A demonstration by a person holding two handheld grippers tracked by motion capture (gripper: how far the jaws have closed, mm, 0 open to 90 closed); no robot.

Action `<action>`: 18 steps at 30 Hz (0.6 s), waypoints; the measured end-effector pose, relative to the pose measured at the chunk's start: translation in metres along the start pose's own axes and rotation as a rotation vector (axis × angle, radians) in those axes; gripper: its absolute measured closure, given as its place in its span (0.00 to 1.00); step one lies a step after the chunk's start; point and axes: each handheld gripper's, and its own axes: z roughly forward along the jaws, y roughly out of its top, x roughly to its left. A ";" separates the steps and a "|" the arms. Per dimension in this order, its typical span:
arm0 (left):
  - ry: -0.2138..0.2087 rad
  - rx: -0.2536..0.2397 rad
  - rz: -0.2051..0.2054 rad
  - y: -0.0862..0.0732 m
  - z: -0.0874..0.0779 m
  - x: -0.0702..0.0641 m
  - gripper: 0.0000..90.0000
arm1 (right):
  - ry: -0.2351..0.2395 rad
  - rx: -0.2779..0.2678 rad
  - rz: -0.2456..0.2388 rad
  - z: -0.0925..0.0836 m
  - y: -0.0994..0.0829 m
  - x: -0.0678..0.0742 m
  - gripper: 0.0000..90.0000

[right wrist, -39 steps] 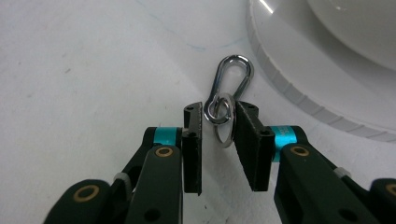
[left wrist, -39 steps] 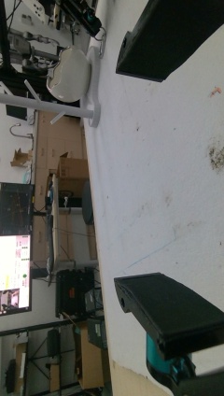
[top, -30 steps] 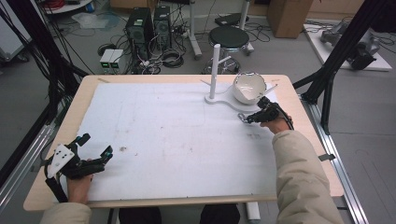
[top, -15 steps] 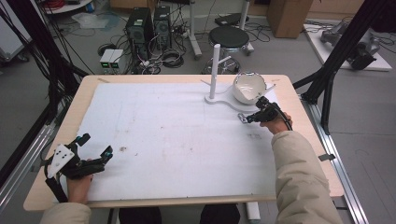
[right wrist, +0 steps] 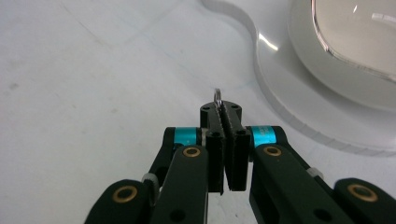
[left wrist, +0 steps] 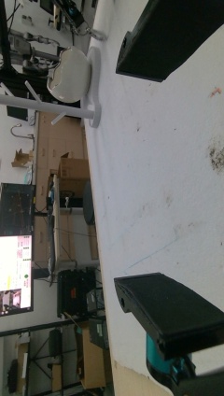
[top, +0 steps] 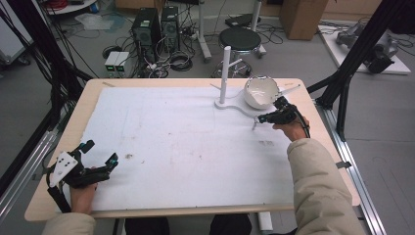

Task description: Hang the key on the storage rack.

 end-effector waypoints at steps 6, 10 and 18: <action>0.001 0.001 -0.002 0.000 0.000 0.000 0.02 | 0.036 -0.063 0.002 -0.013 0.013 0.008 0.99; -0.001 -0.002 0.000 0.000 0.000 0.000 0.02 | 0.073 -0.150 -0.022 -0.028 0.037 0.016 0.99; -0.003 0.003 -0.001 0.000 0.000 0.000 0.02 | 0.128 -0.227 -0.044 -0.043 0.076 0.026 0.99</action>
